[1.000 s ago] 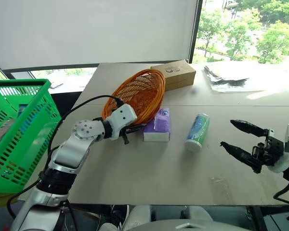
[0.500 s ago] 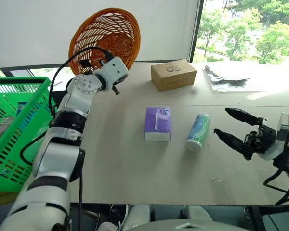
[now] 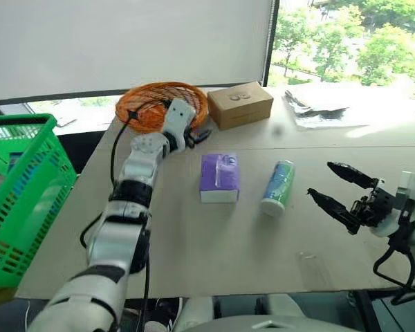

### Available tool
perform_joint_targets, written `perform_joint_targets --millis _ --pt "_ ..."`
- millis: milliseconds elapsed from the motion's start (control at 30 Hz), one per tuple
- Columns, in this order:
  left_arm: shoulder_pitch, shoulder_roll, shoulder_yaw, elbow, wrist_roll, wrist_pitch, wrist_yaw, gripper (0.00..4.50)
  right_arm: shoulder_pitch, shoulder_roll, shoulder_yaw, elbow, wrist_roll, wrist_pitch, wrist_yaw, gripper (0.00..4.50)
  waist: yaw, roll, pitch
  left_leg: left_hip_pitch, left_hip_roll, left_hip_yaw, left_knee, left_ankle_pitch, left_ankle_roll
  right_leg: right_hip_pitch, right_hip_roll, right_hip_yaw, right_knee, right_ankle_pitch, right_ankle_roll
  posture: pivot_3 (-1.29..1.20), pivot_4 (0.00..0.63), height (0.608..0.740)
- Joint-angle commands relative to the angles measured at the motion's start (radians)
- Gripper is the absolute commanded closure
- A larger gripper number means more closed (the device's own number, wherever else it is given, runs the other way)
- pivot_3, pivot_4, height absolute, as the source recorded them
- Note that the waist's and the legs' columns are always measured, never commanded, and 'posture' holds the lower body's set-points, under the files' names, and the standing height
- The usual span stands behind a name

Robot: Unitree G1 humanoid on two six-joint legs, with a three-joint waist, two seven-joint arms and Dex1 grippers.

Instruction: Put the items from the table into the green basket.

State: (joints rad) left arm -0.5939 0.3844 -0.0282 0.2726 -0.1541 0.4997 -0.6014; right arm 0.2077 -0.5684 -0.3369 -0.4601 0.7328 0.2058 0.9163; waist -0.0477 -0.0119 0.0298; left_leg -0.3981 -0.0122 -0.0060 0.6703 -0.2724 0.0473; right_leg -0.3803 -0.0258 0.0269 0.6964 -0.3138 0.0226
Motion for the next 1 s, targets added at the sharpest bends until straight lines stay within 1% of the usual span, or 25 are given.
perform_joint_targets --millis 33,67,133,200,233,267,400,467,533,633,667,733,767,800,867,900,1000 --pt "0.094 -0.037 0.092 -0.417 -0.077 0.4 0.154 1.35 0.02 -0.04 -0.053 -0.022 -0.006 -0.015 0.018 0.0 -0.002 0.0 0.0 0.0 0.0 -0.001 0.001 0.0 0.0 0.0 0.0 -0.001 0.001 0.0 0.0 -0.1 0.0 0.74" --pt "0.139 -0.079 0.126 -0.505 -0.095 0.514 0.207 1.35 0.036 -0.062 -0.066 -0.008 -0.016 -0.011 0.036 0.0 0.0 0.002 -0.002 0.002 0.0 -0.001 0.001 0.0 0.0 0.001 0.0 -0.001 0.002 0.0 0.0 -0.1 0.0 0.74" --pt "0.192 -0.145 0.163 -0.609 -0.11 0.667 0.277 1.35 0.055 -0.1 -0.081 0.019 -0.022 0.004 0.061 0.0 0.007 0.004 -0.004 0.006 0.0 -0.001 0.002 0.0 0.0 0.006 0.0 -0.001 0.002 0.0 0.0 -0.08 0.0 0.74" --pt "0.239 -0.179 0.152 -0.659 -0.092 0.764 0.331 1.35 0.06 -0.138 -0.09 0.049 -0.024 0.016 0.091 0.0 0.011 0.005 -0.005 0.012 -0.001 -0.001 0.002 0.0 0.0 0.012 0.0 -0.002 0.0 0.0 0.0 -0.08 0.0 0.74" --pt "0.254 -0.184 0.138 -0.672 -0.083 0.783 0.348 1.35 0.059 -0.154 -0.091 0.063 -0.027 0.016 0.102 0.0 0.012 0.005 -0.005 0.018 -0.001 -0.001 0.0 0.0 0.0 0.019 0.0 -0.002 -0.002 0.0 0.0 -0.08 0.0 0.74" --pt "0.258 -0.199 0.142 -0.677 -0.083 0.81 0.362 1.35 0.056 -0.168 -0.091 0.073 -0.03 0.017 0.113 0.0 0.013 0.004 -0.005 0.02 -0.001 -0.001 0.0 0.0 0.0 0.021 0.0 -0.002 -0.002 0.0 0.0 -0.07 0.0 0.74" --pt "0.254 -0.271 0.201 -0.687 -0.067 0.893 0.446 1.35 0.035 -0.205 -0.108 0.098 -0.026 0.019 0.14 0.0 0.016 0.006 -0.009 0.02 -0.001 -0.002 0.0 0.0 0.0 0.021 0.001 -0.002 -0.002 0.0 0.0 -0.07 0.0 0.74" --pt "0.255 -0.303 0.227 -0.685 -0.068 0.921 0.47 1.35 0.027 -0.205 -0.115 0.102 -0.021 0.017 0.141 0.0 0.017 0.006 -0.009 0.02 -0.001 -0.002 0.0 0.0 0.0 0.021 0.001 -0.002 -0.003 0.0 0.0 -0.07 0.0 0.74" --pt "0.267 -0.317 0.223 -0.683 -0.063 0.932 0.488 1.35 0.019 -0.201 -0.113 0.101 -0.024 0.01 0.143 0.0 0.017 0.006 -0.009 0.02 -0.001 -0.002 0.0 0.0 0.0 0.021 0.002 -0.002 -0.003 0.0 0.0 -0.07 0.0 0.74" --pt "0.275 -0.364 0.243 -0.682 -0.072 0.951 0.508 1.35 0.009 -0.195 -0.109 0.09 -0.018 0.013 0.139 0.0 0.017 0.006 -0.011 0.02 -0.001 -0.002 0.0 0.0 0.0 0.022 0.002 -0.001 -0.003 0.0 0.0 -0.07 0.0 0.74" --pt "0.274 -0.375 0.251 -0.68 -0.075 0.954 0.513 1.93 0.005 -0.195 -0.107 0.089 -0.017 0.015 0.138 0.0 0.018 0.006 -0.011 0.02 -0.001 -0.001 0.0 0.0 0.0 0.022 0.002 -0.001 -0.003 0.0 0.0 -0.07 0.0 0.74" --pt "0.273 -0.387 0.257 -0.676 -0.075 0.954 0.52 2.6 0.002 -0.195 -0.106 0.088 -0.019 0.016 0.139 0.0 0.019 0.006 -0.012 0.02 -0.001 -0.002 0.0 0.0 0.0 0.022 0.002 -0.001 -0.003 0.0 0.0 -0.07 0.0 0.74" --pt "0.274 -0.389 0.255 -0.675 -0.074 0.951 0.521 3.14 0.0 -0.195 -0.106 0.09 -0.02 0.015 0.141 0.0 0.019 0.007 -0.012 0.02 -0.001 -0.002 0.0 0.0 0.0 0.022 0.002 -0.001 -0.003 0.0 0.0 -0.06 0.0 0.74" --pt "0.275 -0.391 0.252 -0.674 -0.074 0.948 0.523 3.59 -0.001 -0.196 -0.106 0.094 -0.02 0.014 0.145 0.0 0.019 0.007 -0.012 0.02 -0.001 -0.002 -0.001 0.0 0.0 0.022 0.002 -0.001 -0.003 0.0 0.0 -0.06 0.0 0.74" --pt "0.276 -0.394 0.252 -0.673 -0.074 0.948 0.527 4.33 -0.004 -0.196 -0.105 0.1 -0.021 0.012 0.15 0.0 0.02 0.008 -0.013 0.02 -0.001 -0.001 -0.001 0.0 0.0 0.022 0.002 0.0 -0.003 0.0 0.0 -0.06 0.0 0.74" --pt "0.276 -0.396 0.253 -0.674 -0.075 0.948 0.529 4.42 -0.006 -0.196 -0.105 0.104 -0.022 0.01 0.154 0.0 0.02 0.008 -0.013 0.02 -0.001 -0.001 -0.001 0.0 0.0 0.022 0.002 0.0 -0.003 0.0 0.0 -0.06 0.0 0.74" --pt "0.273 -0.406 0.267 -0.673 -0.079 0.934 0.536 4.42 -0.015 -0.193 -0.1 0.111 -0.024 0.007 0.159 0.0 0.023 0.008 -0.013 0.02 -0.001 -0.001 -0.001 0.0 0.0 0.022 0.002 0.0 -0.004 0.0 0.0 -0.05 0.0 0.74"
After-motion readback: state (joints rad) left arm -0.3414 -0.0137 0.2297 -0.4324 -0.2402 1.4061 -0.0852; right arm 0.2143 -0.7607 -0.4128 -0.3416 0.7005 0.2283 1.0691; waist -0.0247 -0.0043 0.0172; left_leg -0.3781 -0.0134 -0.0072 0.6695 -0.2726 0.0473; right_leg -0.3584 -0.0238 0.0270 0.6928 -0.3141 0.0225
